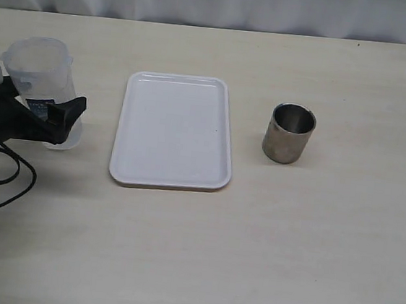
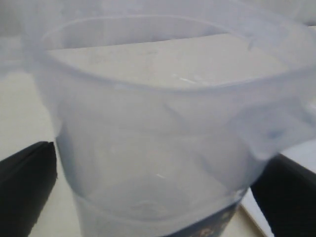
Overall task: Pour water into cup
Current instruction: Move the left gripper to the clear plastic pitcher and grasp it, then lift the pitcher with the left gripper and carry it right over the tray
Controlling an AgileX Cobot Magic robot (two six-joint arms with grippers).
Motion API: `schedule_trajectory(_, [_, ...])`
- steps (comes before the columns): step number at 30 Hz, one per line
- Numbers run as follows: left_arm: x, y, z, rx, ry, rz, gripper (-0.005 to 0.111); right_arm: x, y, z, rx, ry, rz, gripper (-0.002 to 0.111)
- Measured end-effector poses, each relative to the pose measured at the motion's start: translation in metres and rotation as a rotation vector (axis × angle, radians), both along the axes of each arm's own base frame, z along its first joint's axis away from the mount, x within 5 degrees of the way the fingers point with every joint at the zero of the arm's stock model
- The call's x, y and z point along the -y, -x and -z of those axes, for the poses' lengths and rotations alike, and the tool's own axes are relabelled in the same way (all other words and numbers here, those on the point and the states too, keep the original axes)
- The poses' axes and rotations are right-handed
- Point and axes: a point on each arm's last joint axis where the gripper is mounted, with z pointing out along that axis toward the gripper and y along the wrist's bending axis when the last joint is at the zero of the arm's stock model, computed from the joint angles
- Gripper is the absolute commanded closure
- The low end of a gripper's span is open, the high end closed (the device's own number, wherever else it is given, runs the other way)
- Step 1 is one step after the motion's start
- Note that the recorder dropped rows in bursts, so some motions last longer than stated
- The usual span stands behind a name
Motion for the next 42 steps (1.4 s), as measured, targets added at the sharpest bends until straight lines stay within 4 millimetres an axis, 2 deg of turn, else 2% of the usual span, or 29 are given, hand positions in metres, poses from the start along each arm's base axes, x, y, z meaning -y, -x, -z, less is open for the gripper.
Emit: schedule_trajectory(42, [0.0003, -0.0096, -0.0039, 0.033, 0.000, 0.002, 0.002, 0.0000, -0.0002, 0.0007, -0.008, 0.000, 0.000, 0.104])
